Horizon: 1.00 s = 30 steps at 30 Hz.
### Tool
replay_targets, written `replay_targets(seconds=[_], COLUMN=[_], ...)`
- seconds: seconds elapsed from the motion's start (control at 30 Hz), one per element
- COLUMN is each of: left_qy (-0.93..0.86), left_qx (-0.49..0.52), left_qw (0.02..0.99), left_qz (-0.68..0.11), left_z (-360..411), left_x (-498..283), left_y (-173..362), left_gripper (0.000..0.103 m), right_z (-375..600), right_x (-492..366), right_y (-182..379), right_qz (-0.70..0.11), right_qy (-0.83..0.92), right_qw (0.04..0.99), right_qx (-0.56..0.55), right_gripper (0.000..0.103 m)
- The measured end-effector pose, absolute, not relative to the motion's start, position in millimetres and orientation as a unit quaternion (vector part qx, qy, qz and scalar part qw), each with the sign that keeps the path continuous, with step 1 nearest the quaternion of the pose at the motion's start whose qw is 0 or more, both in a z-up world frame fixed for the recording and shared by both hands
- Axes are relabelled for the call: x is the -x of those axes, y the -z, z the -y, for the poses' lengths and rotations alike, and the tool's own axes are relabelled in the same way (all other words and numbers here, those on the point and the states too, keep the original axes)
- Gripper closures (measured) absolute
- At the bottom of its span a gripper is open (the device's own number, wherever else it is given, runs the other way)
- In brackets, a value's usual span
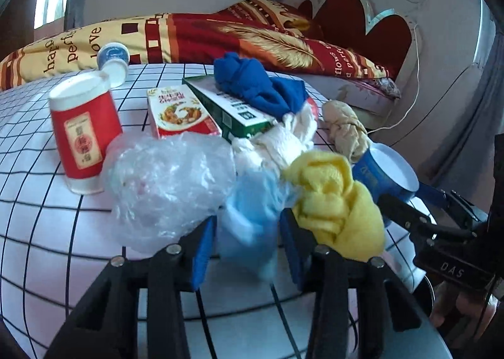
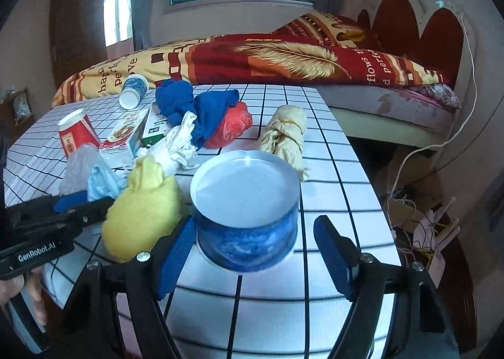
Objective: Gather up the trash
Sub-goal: 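Grasp the blue face mask with the left tool while the right tool grasps the blue mug, then carry the mask and mug to the black bin and release both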
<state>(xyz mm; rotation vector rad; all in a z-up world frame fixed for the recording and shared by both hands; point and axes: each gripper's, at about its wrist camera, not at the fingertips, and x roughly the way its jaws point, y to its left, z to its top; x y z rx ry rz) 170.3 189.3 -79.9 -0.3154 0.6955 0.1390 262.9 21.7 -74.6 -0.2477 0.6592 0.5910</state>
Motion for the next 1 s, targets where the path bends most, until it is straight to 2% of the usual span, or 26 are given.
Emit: replay_targets(seconds=[0.17,0.2,0.23,0.27,0.33,0.73,0.9,0.93,0.97,1.0], left_qy=[-0.067,-0.064,-0.059,-0.055,-0.052,-0.053,-0.058,-0.059,-0.060,-0.061], left_qx=[0.147,0.144,0.142,0.137,0.121,0.109,0.111,0.110,0.110,0.110], left_qw=[0.925,0.925,0.926,0.928,0.932,0.945,0.942,0.942,0.942,0.941], left_qz=[-0.344,-0.345,-0.345,-0.343,-0.337,-0.303,-0.310,-0.311,-0.312,-0.313], left_z=[-189.6,-188.4,-186.9,-184.8,-179.6,-169.0,-171.2,-171.0,-172.0,-172.4], left_x=[-177.8,-177.6,-176.1,-173.6,-167.5,-133.9,-130.5,-129.9,-130.6,-131.7], left_y=[83.1,84.0,84.3,83.9,81.4,58.4,62.9,63.3,64.4,65.5], left_gripper=[0.057,0.060,0.070,0.074,0.078,0.079,0.079,0.079,0.079,0.079], right_z=[-27.5,-26.1,-24.2,-22.5,-16.5,7.9,-3.7,-8.3,-13.2,-14.6], right_x=[-271.1,-271.9,-272.4,-271.6,-267.2,-230.8,-239.6,-242.2,-244.8,-244.5], right_y=[78.3,78.1,77.7,77.3,75.1,54.2,72.3,76.5,79.5,80.4], right_qz=[-0.321,-0.322,-0.324,-0.324,-0.319,-0.277,-0.312,-0.319,-0.321,-0.316], right_qy=[-0.283,-0.287,-0.288,-0.286,-0.288,-0.301,-0.304,-0.294,-0.279,-0.277], right_qw=[0.895,0.894,0.894,0.895,0.897,0.908,0.894,0.893,0.895,0.897], right_qx=[0.128,0.121,0.115,0.112,0.104,0.091,0.107,0.121,0.136,0.139], right_gripper=[0.024,0.024,0.028,0.029,0.029,0.031,0.030,0.023,0.012,0.009])
